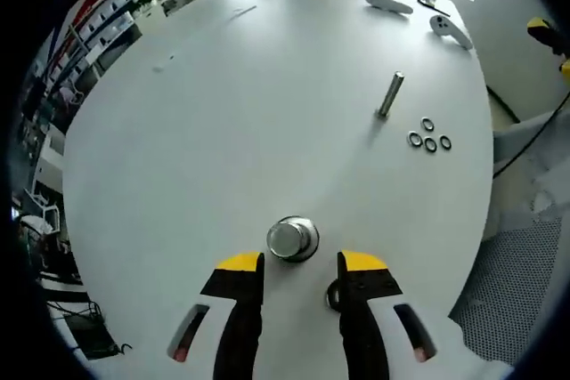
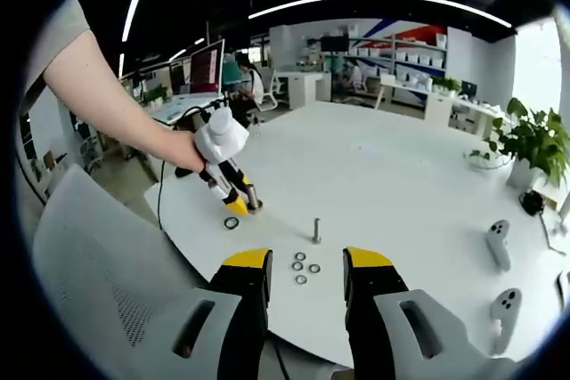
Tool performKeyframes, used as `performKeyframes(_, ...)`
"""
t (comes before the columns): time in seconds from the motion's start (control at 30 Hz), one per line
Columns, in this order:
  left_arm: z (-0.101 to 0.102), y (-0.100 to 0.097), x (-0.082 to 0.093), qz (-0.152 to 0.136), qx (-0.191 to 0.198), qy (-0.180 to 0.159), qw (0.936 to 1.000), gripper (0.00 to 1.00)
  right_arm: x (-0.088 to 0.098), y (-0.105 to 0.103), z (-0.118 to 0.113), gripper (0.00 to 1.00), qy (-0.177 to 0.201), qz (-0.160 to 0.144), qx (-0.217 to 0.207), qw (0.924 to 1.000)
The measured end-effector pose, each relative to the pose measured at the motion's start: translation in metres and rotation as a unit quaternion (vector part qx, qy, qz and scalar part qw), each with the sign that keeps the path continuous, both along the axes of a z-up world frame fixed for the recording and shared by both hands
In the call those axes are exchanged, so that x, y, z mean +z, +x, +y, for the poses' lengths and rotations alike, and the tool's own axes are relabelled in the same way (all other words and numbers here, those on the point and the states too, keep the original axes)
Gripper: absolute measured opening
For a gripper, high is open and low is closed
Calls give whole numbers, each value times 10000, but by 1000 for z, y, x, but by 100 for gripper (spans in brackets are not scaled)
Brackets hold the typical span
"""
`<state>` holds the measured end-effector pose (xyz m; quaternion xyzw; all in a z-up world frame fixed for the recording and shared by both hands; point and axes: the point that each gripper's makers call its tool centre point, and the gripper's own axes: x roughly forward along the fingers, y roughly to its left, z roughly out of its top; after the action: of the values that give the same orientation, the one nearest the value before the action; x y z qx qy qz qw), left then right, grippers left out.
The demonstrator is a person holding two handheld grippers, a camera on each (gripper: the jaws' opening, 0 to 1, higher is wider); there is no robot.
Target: Place the washer onto the threaded stud by aligning its center hole with the stud, sliding it down to the base, and recovering from edge contact or off-axis alignment until the washer reaches the visible bottom stop.
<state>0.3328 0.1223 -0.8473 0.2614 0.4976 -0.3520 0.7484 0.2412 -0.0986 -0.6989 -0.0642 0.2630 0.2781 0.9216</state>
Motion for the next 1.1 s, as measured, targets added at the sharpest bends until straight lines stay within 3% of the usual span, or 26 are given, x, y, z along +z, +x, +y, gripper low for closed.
performKeyframes(0.4,1,-35,-13,226,261,-121,9993,36,1,-1,5,34,19,-16,112,9999)
performKeyframes(0.63,-3,-43,-18,219,340,-73,9992,35,1,-2,6,34,19,-13,121,9999)
performKeyframes(0.73,-4,-46,-22,219,203,65,9995,35,0,-3,7,34,10,0,145,9999)
performKeyframes(0.9,-6,-45,-21,291,413,5,9987,34,0,-2,6,34,26,-7,117,9999)
performKeyframes(0.97,-5,-46,-21,306,480,42,9984,31,1,-2,6,34,32,0,127,9999)
performKeyframes(1.03,-2,-45,-21,318,590,69,9977,20,0,-2,7,34,36,6,146,9999)
performKeyframes(1.07,1,-48,-20,384,926,75,9949,21,0,-2,7,34,27,10,158,9999)
performKeyframes(1.1,0,-46,-18,341,771,32,9964,21,0,-3,7,34,19,15,165,9999)
